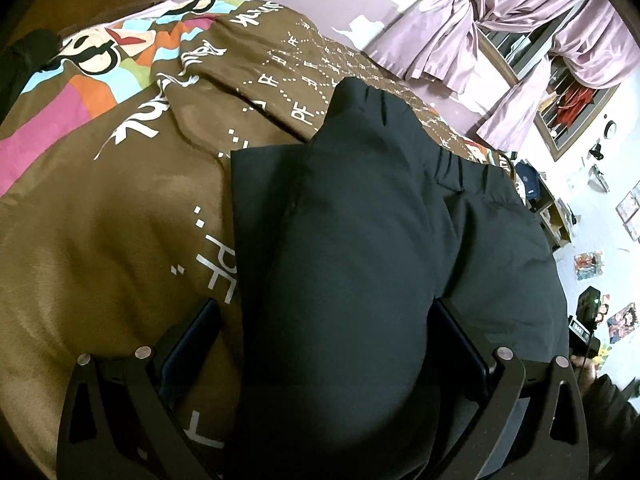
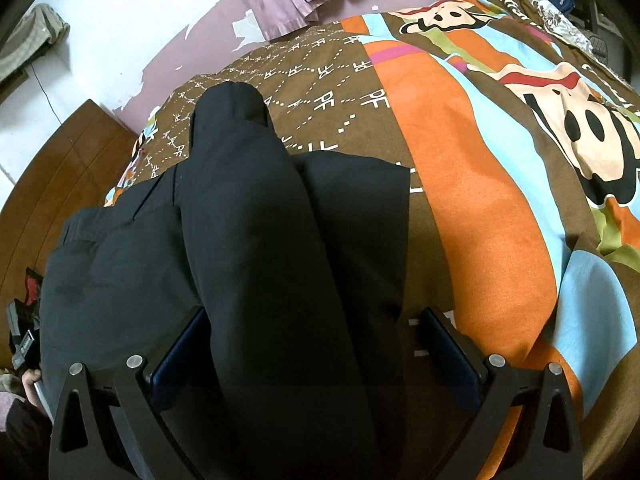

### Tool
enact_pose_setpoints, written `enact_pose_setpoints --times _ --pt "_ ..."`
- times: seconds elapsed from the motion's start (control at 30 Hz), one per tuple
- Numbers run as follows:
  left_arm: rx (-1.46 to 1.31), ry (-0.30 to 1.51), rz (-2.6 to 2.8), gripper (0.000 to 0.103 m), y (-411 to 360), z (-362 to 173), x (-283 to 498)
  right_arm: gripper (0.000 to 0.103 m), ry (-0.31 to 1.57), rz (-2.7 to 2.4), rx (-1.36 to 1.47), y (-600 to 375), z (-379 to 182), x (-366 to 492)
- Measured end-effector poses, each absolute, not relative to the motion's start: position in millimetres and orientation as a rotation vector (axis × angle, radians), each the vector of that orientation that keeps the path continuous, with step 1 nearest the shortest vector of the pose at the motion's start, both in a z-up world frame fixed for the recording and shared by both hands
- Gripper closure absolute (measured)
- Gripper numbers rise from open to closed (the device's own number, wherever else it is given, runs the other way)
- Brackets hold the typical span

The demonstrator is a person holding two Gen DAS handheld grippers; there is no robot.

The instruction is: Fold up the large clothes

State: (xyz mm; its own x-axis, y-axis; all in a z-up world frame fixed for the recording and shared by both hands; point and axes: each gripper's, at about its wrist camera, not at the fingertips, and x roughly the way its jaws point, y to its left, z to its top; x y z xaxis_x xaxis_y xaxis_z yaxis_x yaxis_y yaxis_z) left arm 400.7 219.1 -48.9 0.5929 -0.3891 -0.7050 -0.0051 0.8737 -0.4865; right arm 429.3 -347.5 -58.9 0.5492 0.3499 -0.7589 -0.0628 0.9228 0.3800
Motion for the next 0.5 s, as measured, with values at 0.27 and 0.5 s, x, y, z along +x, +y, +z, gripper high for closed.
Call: enact_pose_setpoints --times 0.27,0.5 --pt "-0.481 0.927 -0.245 0.001 223.8 -51.6 405.8 0.000 0.962 0.256 0.346 -347.1 -58.5 431.3" --pt "-0.487 0.918 -0.262 0.001 223.6 -51.0 403.5 0.000 0.963 0.243 0.348 -345.7 -58.0 430.6"
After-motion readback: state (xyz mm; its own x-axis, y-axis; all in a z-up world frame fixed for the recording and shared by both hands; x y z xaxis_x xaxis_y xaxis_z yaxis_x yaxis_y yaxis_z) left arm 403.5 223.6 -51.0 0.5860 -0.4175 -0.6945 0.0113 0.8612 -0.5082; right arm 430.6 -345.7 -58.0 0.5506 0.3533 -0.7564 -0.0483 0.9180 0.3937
